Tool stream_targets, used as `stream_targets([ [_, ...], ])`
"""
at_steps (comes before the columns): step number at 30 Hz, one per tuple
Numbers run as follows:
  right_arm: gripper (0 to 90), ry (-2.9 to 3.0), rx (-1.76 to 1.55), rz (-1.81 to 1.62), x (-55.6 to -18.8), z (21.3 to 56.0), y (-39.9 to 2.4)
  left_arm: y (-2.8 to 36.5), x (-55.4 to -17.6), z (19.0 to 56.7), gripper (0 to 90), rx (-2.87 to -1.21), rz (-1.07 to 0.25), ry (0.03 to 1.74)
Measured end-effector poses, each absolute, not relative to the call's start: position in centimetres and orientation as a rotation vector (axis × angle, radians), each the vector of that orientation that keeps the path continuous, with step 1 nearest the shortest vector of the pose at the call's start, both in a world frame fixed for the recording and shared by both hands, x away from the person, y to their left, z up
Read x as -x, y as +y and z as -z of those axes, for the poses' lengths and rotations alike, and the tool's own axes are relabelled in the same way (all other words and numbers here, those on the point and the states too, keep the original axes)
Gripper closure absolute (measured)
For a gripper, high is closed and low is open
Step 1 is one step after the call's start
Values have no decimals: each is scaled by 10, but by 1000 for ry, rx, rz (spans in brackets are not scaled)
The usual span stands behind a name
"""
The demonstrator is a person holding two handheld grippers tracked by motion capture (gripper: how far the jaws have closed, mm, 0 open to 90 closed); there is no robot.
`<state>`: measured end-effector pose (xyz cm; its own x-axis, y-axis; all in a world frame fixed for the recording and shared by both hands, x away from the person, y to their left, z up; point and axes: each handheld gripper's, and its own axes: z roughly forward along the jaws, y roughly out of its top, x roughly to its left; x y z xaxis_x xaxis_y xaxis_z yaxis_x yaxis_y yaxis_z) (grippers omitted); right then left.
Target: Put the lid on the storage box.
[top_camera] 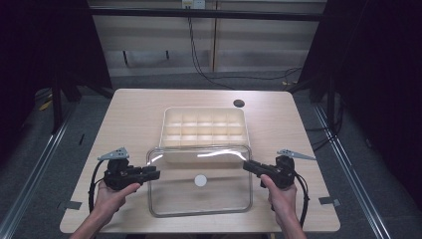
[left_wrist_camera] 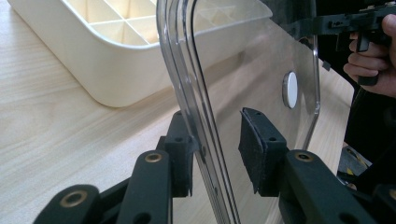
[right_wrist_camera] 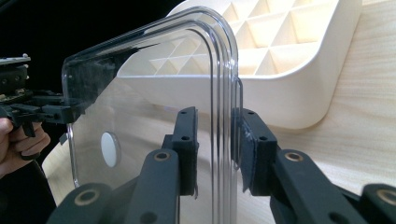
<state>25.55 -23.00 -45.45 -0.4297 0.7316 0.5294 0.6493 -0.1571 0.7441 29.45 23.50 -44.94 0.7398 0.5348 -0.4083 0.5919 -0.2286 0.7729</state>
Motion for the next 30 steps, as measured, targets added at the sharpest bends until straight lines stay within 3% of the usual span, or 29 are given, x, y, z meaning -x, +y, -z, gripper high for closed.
stream_targets([
  [30,692,1903,-1554,-1683,-255,428,-235,227,-302,419,702,-1856,4,820],
])
